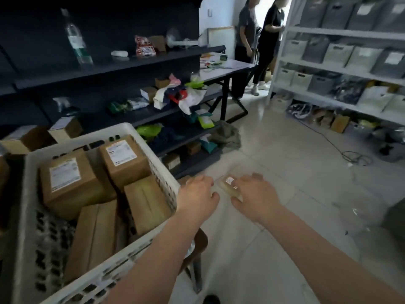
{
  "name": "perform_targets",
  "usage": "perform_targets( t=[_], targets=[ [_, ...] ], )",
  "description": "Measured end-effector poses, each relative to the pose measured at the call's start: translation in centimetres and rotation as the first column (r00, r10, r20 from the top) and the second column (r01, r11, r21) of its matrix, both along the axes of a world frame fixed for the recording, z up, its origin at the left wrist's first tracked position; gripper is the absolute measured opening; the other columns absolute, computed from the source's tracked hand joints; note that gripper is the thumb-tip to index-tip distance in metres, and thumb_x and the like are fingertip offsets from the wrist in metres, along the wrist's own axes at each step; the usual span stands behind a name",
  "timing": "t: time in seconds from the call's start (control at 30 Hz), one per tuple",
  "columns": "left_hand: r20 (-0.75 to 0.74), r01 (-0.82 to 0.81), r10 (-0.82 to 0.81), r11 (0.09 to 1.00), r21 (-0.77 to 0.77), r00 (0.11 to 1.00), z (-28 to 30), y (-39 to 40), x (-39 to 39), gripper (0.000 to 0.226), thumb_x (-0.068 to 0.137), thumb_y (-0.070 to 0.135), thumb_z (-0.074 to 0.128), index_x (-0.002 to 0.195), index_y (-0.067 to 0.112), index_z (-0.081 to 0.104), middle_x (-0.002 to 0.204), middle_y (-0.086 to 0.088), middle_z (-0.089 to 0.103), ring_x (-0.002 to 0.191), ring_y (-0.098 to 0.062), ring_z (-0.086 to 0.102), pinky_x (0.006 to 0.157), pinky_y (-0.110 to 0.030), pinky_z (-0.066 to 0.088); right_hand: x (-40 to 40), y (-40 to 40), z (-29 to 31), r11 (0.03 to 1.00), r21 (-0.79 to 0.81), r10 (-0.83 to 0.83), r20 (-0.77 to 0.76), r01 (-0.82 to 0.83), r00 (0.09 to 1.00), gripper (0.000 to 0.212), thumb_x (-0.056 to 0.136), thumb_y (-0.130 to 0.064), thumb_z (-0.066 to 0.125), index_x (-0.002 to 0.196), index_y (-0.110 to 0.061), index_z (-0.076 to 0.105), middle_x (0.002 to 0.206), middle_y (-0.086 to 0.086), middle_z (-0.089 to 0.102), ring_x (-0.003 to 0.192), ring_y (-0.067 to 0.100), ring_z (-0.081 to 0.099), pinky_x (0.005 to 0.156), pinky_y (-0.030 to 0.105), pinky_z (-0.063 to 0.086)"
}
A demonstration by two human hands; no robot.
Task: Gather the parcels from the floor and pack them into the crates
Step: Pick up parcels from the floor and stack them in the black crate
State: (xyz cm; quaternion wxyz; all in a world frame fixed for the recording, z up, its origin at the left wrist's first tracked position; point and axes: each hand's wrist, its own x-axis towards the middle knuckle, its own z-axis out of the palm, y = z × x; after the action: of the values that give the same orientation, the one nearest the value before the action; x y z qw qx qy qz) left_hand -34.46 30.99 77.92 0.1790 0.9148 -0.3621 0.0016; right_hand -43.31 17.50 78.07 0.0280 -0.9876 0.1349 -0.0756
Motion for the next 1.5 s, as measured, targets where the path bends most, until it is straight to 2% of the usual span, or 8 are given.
perform_targets(
  t=[0.17, 0.5, 0.77, 1.1, 1.17, 1.27, 1.4, 1.5],
  targets=[
    [-0.007, 0.007, -0.007, 1.0, 0.03, 1.0, -2.3, -8.2, 4.6, 0.024, 0.088, 0.03, 0.046, 0.11, 0.023, 0.055, 0.107, 0.0, 0.054, 0.103, -0.02, 0.051, 0.076, -0.032, 0.038, 2.7, -9.0, -2.1, 0.999, 0.011, -0.039, -0.042, 0.039, 0.998, 0.042, 0.085, -0.041, 0.049, 0.125, -0.026, 0.05, 0.119, -0.002, 0.057, 0.105, 0.023, 0.055, 0.08, 0.032, 0.044],
    [-0.169, -0.031, 0.04, 0.998, 0.053, 0.985, -4.8, -26.3, 17.6, 0.029, 0.09, 0.026, 0.049, 0.118, 0.021, 0.054, 0.113, -0.002, 0.057, 0.104, -0.02, 0.052, 0.081, -0.033, 0.042, 13.9, -27.1, -2.9, 0.999, 0.003, -0.053, -0.177, 0.054, 0.983, 0.033, 0.086, -0.037, 0.049, 0.115, -0.023, 0.055, 0.108, -0.001, 0.06, 0.101, 0.021, 0.056, 0.08, 0.03, 0.044],
    [-0.24, -0.053, 0.082, 0.991, 0.126, 0.967, -7.9, -36.7, 24.9, 0.028, 0.091, 0.027, 0.048, 0.117, 0.02, 0.054, 0.113, -0.001, 0.056, 0.103, -0.019, 0.052, 0.078, -0.033, 0.046, 20.2, -40.5, -6.3, 0.965, 0.177, -0.151, -0.227, 0.193, 0.962, 0.035, 0.087, -0.036, 0.052, 0.12, -0.027, 0.054, 0.107, -0.004, 0.059, 0.1, 0.018, 0.057, 0.08, 0.03, 0.047],
    [-0.324, -0.24, 0.326, 0.93, 0.278, 0.888, -16.2, -51.1, 36.1, 0.027, 0.09, 0.026, 0.046, 0.115, 0.021, 0.055, 0.112, -0.004, 0.06, 0.1, -0.023, 0.057, 0.078, -0.029, 0.044, 36.0, -58.3, -14.3, 0.928, 0.357, 0.019, -0.326, 0.104, 0.945, 0.034, 0.087, -0.032, 0.049, 0.119, -0.025, 0.055, 0.113, -0.005, 0.058, 0.1, 0.016, 0.057, 0.078, 0.028, 0.043],
    [-0.382, -0.248, 0.349, 0.925, 0.289, 0.856, -18.5, -54.2, 38.0, 0.028, 0.092, 0.027, 0.044, 0.118, 0.022, 0.053, 0.114, -0.002, 0.059, 0.101, -0.021, 0.057, 0.078, -0.027, 0.044, 39.1, -61.6, -17.1, 0.926, 0.362, 0.033, -0.369, 0.111, 0.929, 0.032, 0.087, -0.032, 0.048, 0.118, -0.025, 0.055, 0.112, -0.005, 0.058, 0.1, 0.016, 0.056, 0.076, 0.026, 0.041],
    [-0.441, -0.249, 0.36, 0.924, 0.289, 0.822, -24.0, -58.2, 40.6, 0.026, 0.091, 0.023, 0.047, 0.115, 0.018, 0.055, 0.114, -0.004, 0.057, 0.101, -0.023, 0.055, 0.084, -0.035, 0.048, 43.1, -65.4, -23.3, 0.91, 0.377, 0.024, -0.461, 0.171, 0.887, 0.029, 0.087, -0.031, 0.046, 0.114, -0.025, 0.056, 0.111, -0.005, 0.059, 0.101, 0.017, 0.056, 0.074, 0.027, 0.041],
    [-0.445, -0.218, 0.359, 0.916, 0.337, 0.821, -34.8, -61.7, 43.1, 0.028, 0.089, 0.025, 0.049, 0.116, 0.022, 0.055, 0.113, 0.0, 0.056, 0.102, -0.018, 0.053, 0.083, -0.034, 0.046, 46.3, -68.7, -35.2, 0.855, 0.408, -0.036, -0.569, 0.319, 0.822, 0.028, 0.086, -0.03, 0.047, 0.112, -0.024, 0.058, 0.112, -0.006, 0.062, 0.101, 0.014, 0.058, 0.077, 0.027, 0.046],
    [-0.466, -0.18, 0.352, 0.91, 0.373, 0.812, -44.6, -63.2, 44.3, 0.03, 0.09, 0.029, 0.047, 0.12, 0.026, 0.052, 0.117, 0.003, 0.055, 0.103, -0.015, 0.052, 0.082, -0.03, 0.047, 47.3, -70.1, -45.6, 0.809, 0.403, -0.067, -0.659, 0.427, 0.749, 0.035, 0.088, -0.033, 0.049, 0.12, -0.023, 0.056, 0.122, -0.003, 0.059, 0.108, 0.016, 0.057, 0.089, 0.032, 0.048]
  ],
)
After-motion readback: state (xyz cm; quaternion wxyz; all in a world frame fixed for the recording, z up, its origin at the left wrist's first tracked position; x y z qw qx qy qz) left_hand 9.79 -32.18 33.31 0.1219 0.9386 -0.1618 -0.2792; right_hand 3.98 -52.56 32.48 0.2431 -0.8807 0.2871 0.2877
